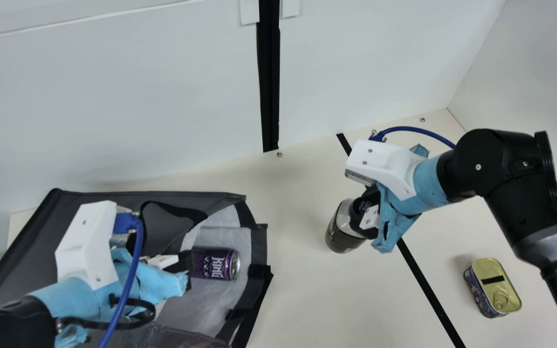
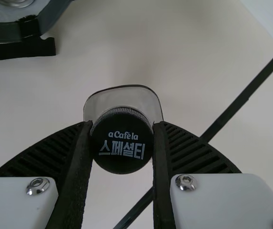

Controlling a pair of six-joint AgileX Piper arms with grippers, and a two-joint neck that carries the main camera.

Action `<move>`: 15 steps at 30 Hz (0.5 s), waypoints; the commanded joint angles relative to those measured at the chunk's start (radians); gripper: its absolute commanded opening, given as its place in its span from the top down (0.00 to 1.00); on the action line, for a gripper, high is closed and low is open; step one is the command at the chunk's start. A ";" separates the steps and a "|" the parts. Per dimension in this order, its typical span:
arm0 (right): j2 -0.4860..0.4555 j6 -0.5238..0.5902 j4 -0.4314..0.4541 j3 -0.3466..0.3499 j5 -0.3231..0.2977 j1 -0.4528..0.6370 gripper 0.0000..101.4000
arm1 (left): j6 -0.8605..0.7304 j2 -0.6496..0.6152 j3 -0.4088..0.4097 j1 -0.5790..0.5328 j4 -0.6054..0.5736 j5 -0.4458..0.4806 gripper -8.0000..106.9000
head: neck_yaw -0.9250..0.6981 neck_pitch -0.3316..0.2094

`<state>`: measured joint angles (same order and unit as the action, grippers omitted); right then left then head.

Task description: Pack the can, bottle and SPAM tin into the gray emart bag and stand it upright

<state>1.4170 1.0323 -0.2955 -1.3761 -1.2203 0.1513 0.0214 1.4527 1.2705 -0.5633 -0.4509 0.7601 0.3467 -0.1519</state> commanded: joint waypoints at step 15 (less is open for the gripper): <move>-0.039 0.086 -0.079 0.077 0.000 -0.084 1.00 | 0.000 0.000 0.000 0.000 0.000 0.000 1.00 | 0.002 -0.023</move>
<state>1.3803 1.1137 -0.3598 -1.3045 -1.2198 0.0733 0.0214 1.4527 1.2705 -0.5633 -0.4509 0.7601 0.3467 -0.1519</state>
